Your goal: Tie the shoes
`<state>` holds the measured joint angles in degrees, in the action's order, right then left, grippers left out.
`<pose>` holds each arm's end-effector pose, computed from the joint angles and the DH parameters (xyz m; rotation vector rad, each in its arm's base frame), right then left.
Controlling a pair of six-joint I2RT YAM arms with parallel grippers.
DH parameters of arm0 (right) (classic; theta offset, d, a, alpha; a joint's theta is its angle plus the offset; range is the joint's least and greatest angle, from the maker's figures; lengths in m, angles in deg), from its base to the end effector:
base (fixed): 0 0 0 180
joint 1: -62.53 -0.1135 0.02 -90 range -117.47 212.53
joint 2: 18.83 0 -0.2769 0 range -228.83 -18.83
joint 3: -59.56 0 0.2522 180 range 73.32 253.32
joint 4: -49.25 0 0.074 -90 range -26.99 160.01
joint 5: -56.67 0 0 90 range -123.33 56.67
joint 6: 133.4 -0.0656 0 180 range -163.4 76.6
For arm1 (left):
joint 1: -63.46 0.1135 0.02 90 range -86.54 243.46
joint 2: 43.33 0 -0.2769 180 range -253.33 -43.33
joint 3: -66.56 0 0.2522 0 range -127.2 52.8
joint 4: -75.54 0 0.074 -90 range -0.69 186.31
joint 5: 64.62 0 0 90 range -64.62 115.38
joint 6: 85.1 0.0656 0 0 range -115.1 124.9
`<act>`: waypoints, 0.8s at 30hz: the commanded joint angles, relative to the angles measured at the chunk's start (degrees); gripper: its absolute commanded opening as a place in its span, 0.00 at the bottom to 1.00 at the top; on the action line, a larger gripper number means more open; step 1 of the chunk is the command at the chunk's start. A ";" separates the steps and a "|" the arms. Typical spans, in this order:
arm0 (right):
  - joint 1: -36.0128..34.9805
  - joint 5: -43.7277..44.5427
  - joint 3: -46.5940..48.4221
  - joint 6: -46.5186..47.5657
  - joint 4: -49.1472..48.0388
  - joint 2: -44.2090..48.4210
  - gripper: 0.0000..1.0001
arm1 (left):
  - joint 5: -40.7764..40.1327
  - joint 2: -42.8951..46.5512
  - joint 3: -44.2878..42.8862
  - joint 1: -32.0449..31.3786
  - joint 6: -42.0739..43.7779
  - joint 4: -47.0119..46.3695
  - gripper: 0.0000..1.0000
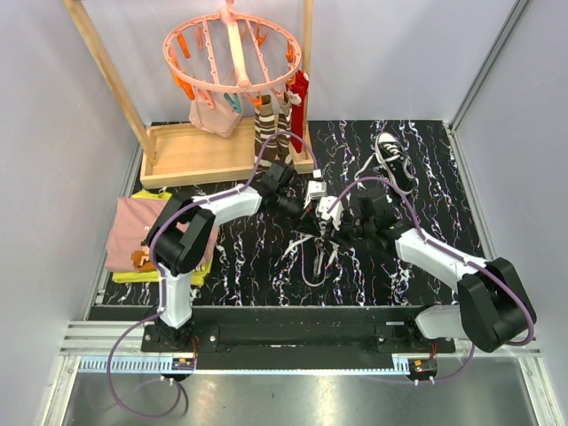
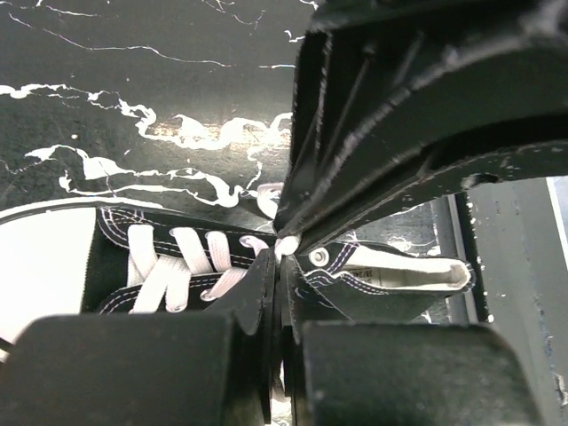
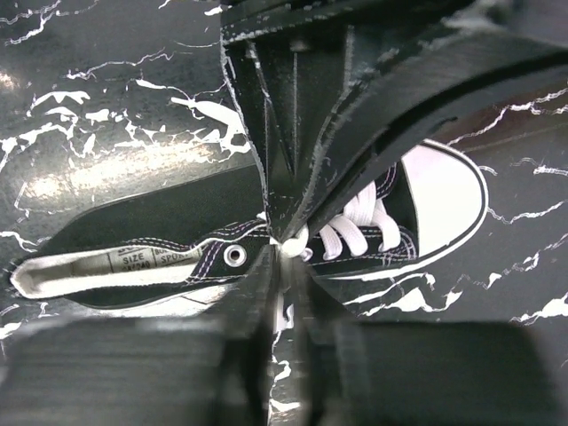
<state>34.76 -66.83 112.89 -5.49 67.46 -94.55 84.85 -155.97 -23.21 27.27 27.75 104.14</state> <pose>0.2332 0.1637 0.2020 -1.4350 1.6671 0.5646 0.3103 -0.2970 0.1871 1.5028 1.7404 -1.3709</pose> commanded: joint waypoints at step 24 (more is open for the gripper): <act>11.24 -13.96 13.51 -23.75 17.00 -4.51 0.34 | -13.58 12.44 10.88 -4.07 17.14 -10.69 0.00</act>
<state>44.82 -75.59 122.07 -23.87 82.84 -96.02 75.97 -147.58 -14.27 24.50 40.60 98.96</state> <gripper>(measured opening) 0.432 0.012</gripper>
